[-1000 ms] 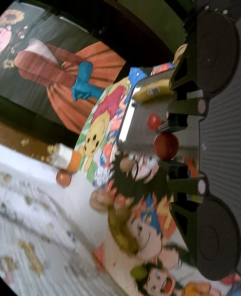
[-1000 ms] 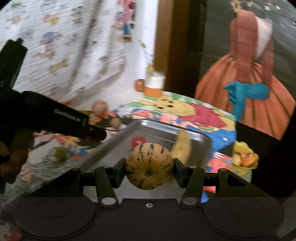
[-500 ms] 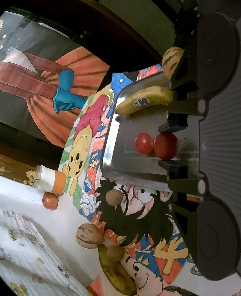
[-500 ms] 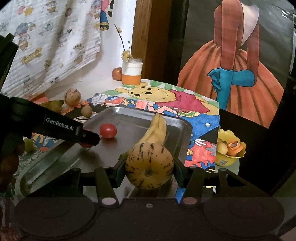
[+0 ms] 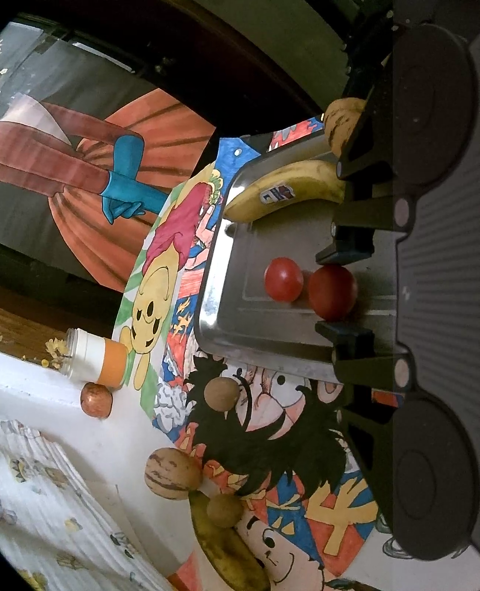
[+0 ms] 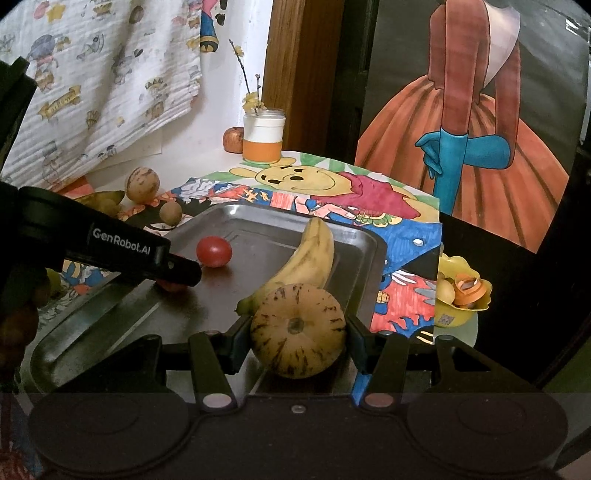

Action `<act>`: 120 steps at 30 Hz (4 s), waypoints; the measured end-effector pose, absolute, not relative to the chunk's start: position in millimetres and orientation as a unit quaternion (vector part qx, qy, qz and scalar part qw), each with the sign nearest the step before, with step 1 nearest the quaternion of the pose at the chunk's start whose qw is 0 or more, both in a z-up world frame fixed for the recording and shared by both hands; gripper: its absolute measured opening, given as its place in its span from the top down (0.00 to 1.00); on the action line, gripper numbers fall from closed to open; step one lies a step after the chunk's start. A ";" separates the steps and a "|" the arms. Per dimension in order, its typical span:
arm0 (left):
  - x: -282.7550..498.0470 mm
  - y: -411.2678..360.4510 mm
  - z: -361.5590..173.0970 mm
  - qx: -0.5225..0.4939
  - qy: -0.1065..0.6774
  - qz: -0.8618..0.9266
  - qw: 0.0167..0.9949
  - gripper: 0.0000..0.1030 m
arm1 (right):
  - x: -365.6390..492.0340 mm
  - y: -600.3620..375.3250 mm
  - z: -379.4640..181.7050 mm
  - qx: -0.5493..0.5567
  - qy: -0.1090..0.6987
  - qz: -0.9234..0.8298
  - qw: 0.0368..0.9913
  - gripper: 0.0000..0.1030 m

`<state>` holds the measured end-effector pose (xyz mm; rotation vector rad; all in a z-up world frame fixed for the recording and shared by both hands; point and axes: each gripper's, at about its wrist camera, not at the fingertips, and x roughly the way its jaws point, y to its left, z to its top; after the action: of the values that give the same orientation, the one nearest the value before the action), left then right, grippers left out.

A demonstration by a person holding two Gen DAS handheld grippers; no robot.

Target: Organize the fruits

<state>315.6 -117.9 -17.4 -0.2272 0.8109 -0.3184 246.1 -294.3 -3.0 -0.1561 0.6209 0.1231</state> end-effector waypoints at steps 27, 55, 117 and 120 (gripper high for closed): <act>247.2 -76.9 36.8 -0.126 0.323 -0.101 0.932 0.00 | 182.7 -292.5 47.8 -0.048 0.240 0.063 0.968 0.01; 123.4 -16.1 39.7 -0.070 0.294 -0.008 0.953 0.00 | 95.6 -253.3 47.2 -0.017 0.314 0.103 0.944 0.01; 176.3 2.5 20.8 -0.064 0.340 -0.031 0.938 0.01 | 326.3 -163.6 117.2 -0.225 0.349 0.424 0.805 0.01; 193.0 -3.1 13.9 -0.075 0.348 -0.038 0.934 0.04 | 347.6 -167.7 96.4 -0.213 0.358 0.423 0.804 0.03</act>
<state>193.0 -3.1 13.9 -0.1542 0.7115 -0.0782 347.6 -167.7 96.4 -0.4560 0.7672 0.9063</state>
